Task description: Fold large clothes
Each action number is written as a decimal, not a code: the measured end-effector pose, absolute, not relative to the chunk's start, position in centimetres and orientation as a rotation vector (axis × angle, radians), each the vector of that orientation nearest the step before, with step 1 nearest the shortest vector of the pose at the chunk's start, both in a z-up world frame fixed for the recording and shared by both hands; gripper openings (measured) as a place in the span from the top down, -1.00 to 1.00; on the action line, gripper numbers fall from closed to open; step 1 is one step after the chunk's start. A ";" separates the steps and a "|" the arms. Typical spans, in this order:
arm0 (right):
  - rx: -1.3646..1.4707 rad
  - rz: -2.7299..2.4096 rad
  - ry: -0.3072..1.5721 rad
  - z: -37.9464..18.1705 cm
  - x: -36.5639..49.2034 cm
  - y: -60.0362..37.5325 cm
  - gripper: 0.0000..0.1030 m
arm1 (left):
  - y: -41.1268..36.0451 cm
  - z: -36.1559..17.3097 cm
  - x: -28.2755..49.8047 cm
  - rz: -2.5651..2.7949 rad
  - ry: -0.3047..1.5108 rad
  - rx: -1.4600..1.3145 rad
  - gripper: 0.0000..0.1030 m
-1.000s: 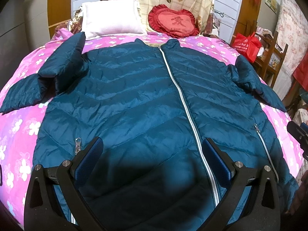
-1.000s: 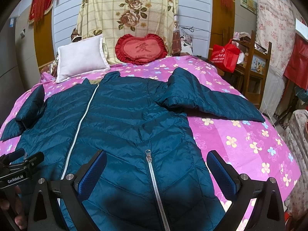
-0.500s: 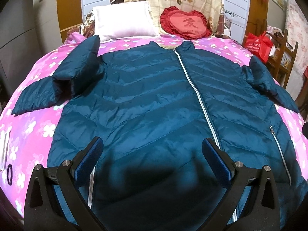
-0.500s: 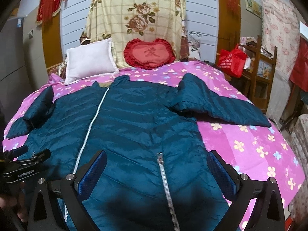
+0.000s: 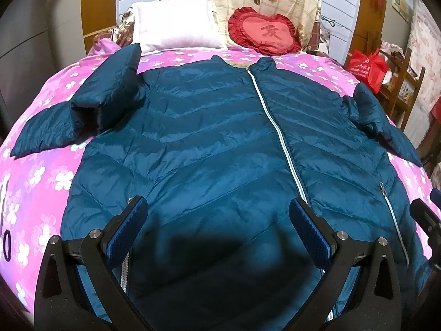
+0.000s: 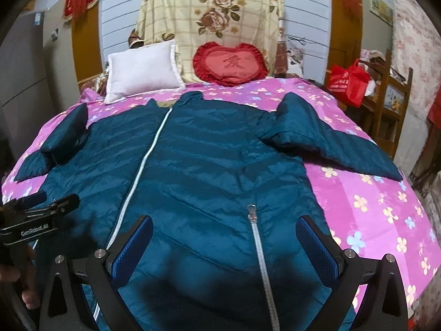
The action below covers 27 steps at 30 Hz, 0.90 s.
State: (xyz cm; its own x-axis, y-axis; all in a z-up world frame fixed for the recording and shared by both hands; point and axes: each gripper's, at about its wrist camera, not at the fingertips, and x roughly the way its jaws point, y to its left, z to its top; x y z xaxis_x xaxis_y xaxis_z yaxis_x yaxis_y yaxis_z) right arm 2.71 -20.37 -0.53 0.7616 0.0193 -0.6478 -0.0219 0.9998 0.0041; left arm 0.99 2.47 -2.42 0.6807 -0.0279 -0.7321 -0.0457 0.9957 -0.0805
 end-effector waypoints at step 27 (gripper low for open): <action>-0.024 -0.021 0.737 -0.3 3.0 -21.0 -0.99 | 2.7 -3.1 1.2 0.034 0.839 -0.085 -0.99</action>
State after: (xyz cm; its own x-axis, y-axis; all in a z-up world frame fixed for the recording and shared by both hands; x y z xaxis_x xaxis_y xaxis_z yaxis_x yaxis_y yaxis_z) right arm 2.96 -20.95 -0.32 0.7402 -0.0275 -0.6719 0.0107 0.9995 -0.0292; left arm 1.20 2.75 -3.06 0.6675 -0.0034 -0.7446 -0.0636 0.9961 -0.0615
